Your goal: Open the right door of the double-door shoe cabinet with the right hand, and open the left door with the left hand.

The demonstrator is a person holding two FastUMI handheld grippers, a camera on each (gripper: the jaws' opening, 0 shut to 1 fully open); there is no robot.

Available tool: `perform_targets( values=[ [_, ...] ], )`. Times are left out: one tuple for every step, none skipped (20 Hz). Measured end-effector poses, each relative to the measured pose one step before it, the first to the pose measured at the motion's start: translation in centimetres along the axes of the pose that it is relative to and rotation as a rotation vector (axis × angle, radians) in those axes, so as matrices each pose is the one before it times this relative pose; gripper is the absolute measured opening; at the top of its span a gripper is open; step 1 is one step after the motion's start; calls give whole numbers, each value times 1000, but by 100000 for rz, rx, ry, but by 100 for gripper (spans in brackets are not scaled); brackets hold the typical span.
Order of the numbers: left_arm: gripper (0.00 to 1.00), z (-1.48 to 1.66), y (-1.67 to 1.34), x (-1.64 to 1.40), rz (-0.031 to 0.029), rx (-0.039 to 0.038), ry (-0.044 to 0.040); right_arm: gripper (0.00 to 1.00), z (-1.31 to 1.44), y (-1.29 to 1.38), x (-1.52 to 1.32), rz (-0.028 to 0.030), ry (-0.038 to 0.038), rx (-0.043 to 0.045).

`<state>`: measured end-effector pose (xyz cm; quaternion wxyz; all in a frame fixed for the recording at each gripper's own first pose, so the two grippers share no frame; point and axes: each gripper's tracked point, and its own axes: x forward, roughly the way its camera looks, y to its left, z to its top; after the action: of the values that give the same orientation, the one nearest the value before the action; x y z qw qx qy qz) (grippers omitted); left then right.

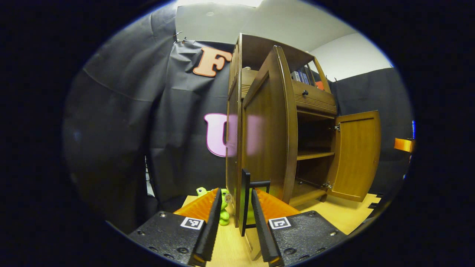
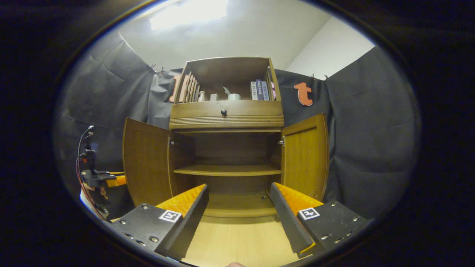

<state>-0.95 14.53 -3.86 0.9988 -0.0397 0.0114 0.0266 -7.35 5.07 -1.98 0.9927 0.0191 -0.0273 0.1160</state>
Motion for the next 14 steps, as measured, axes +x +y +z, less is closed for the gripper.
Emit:
perform_targets(
  values=[
    [53,140,-10,-561,1374,-1133,275,99,-159,-216,44,-181,358,172],
    [57,274,-215,-496,985,-912,-431,99,-85,-244,10,-78,289,222],
    [57,328,-195,-585,1198,-408,-386,99,-91,-150,-74,-52,97,192],
    [67,442,-346,-671,753,177,-920,99,85,-151,-145,10,-218,120],
    [69,762,-359,-659,447,392,-2023,99,18,-113,-40,5,-144,-45],
    [70,1000,-632,-704,239,331,-2812,99,136,-131,-58,22,-338,24],
    [75,703,-575,-506,-255,222,-2071,99,210,38,-89,189,-401,-25],
    [72,678,-962,-563,-1066,343,-1741,99,163,5,-163,207,-343,-138],
    [77,524,-999,-536,-607,1022,-1392,99,-119,-15,-33,330,-195,-374],
    [82,422,-762,-428,-159,1699,-762,99,20,-67,-171,331,-191,-435],
    [84,474,-828,-181,-507,1347,-986,99,118,35,13,304,-382,-175],
    [87,361,-870,-238,-512,1167,-862,99,138,-70,-119,219,-413,-39],
    [87,326,-790,-154,-454,1148,-219,99,46,-83,-139,121,-442,104],
    [88,166,-635,-31,-48,989,-247,99,142,-123,-125,-39,-448,180]
  ],
)
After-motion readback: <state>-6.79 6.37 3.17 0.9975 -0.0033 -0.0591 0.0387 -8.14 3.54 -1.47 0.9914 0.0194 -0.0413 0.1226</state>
